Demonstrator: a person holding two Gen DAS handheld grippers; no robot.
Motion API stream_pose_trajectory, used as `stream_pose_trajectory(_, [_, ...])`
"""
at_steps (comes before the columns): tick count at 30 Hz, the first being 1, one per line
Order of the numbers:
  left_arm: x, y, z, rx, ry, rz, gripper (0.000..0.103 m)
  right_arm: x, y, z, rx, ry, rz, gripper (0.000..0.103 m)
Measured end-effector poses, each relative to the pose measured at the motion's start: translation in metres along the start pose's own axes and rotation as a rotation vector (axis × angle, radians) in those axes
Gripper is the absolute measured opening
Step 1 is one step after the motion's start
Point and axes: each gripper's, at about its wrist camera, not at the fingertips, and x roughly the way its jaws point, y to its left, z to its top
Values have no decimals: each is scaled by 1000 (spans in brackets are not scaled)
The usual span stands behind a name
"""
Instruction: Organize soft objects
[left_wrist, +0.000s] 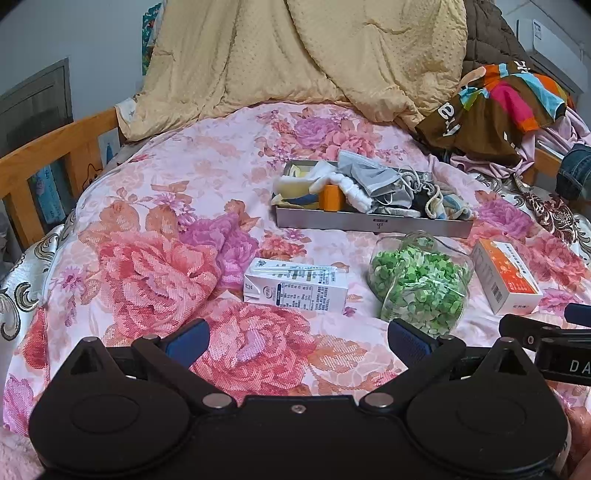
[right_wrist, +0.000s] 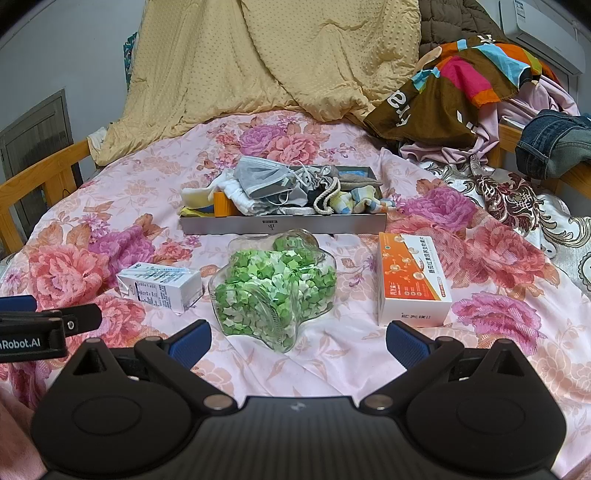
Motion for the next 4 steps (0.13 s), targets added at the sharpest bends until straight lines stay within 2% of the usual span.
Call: stream_pose_trajectory(4, [1,0,1,-2,6,7,102,1,0,1,0,1,0,103])
